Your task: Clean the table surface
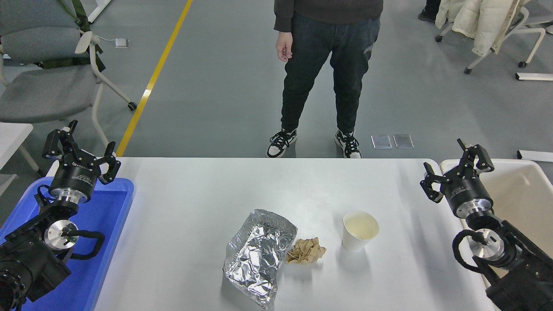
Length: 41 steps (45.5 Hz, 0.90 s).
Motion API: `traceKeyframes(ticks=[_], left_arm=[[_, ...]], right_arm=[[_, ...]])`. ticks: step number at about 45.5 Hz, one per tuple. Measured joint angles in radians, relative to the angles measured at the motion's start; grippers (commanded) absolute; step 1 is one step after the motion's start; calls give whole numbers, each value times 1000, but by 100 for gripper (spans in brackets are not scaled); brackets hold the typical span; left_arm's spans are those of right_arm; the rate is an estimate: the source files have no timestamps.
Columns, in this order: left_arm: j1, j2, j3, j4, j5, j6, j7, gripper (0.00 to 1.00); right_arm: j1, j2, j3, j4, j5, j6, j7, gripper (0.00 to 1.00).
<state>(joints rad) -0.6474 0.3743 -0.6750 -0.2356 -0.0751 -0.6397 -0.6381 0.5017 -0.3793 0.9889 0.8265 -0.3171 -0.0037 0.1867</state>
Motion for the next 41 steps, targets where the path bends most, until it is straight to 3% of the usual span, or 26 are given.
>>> traceKeyframes(ticks=[13, 24, 41], left_arm=[[0, 0, 0, 0, 0, 0, 0, 100], [0, 0, 0, 1, 0, 0, 0, 100], [0, 0, 0, 0, 0, 0, 0, 100]], right_arm=[[45, -122, -108, 188, -224, -54, -113, 100], [121, -246, -270, 325, -352, -2, -135, 100], [405, -363, -732, 468, -560, 82, -133, 100]])
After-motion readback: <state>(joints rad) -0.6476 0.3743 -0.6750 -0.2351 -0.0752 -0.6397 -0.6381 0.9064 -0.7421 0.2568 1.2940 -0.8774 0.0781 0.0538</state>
